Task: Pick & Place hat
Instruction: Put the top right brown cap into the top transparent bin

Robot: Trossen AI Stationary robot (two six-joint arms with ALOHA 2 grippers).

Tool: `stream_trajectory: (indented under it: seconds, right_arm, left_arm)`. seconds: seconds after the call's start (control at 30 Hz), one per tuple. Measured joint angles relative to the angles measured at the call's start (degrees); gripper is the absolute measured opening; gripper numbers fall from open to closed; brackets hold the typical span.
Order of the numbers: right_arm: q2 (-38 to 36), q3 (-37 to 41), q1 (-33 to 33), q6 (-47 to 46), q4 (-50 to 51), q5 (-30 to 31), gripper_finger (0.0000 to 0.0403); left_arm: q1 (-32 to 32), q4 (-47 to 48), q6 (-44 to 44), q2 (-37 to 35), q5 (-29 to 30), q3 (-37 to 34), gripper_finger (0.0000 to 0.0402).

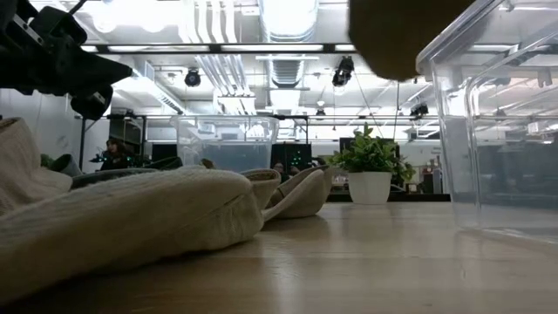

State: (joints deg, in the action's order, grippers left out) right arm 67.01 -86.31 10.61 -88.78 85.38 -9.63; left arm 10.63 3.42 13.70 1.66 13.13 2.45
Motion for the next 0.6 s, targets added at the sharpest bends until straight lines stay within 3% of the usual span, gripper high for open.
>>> stream_trajectory:
  seconds: [0.33, 0.6]
  right_arm:
    - [1.2, -0.8, 15.2, -23.8, -2.6, -4.8, 0.0012]
    - [5.6, -0.8, 21.9, -32.0, -3.0, -2.5, 0.0013]
  left_arm:
    - [0.0, 0.0, 0.0, 0.0, 0.0, 0.0, 0.0000]
    - [0.0, -0.2, 0.0, 0.1, 0.0, 0.0, 0.0000]
